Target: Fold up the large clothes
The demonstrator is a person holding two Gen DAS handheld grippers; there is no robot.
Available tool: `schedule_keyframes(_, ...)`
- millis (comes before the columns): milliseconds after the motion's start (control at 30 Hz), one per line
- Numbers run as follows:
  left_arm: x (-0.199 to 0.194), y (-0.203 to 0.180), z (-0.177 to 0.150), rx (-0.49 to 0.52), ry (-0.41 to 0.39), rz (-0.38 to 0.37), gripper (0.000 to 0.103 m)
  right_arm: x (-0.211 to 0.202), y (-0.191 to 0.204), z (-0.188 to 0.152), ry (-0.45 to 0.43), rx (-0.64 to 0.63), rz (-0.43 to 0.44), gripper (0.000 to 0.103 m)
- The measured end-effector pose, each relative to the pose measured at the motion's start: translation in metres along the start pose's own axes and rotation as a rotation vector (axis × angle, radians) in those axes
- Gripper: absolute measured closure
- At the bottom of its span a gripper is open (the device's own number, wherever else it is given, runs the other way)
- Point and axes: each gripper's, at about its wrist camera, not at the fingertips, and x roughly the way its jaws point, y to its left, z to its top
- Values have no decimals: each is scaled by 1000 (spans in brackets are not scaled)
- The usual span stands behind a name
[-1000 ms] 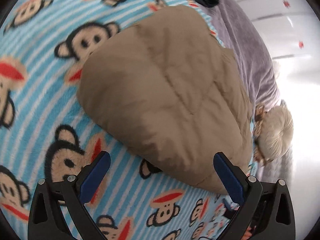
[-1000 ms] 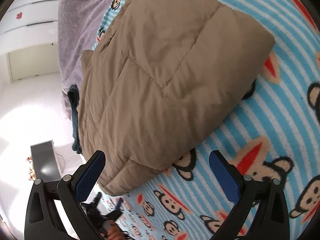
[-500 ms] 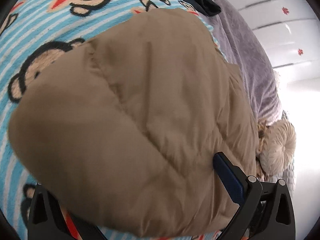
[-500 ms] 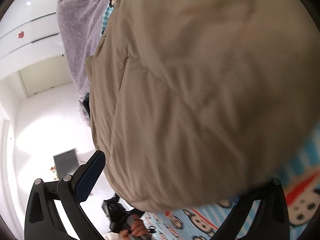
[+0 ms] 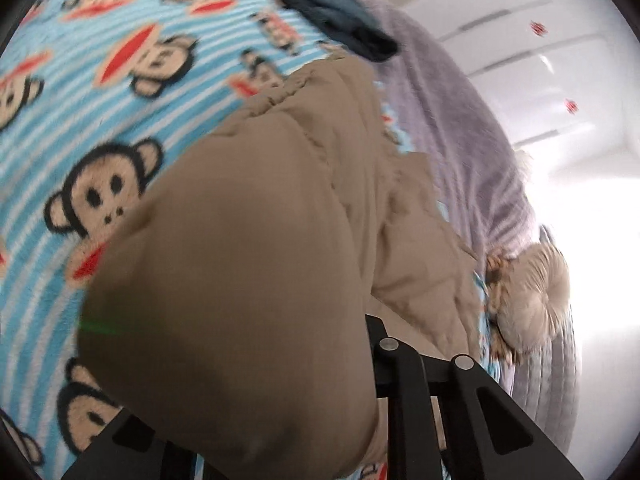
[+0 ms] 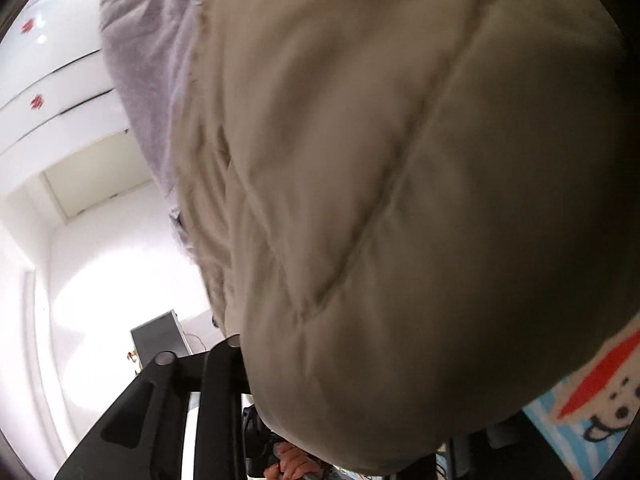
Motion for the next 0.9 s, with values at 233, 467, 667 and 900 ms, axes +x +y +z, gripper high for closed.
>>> schedule_keyframes(233, -43, -3, -23, 76, 26, -39, 80, -30, 3, -26, 34, -90, -5, 77)
schedule_keyframes(467, -89, 19, -82, 98, 127, -10, 80, -77, -35, -72, 59, -71, -37, 77)
schedule_keyframes(667, -122, 55, -144, 78, 221, 57, 80, -113, -77, -100, 86, -36, -62, 77)
schedule_keyframes(900, -123, 93, -178, -4, 253, 170, 59, -128, -120, -102, 87, 49, -144, 59)
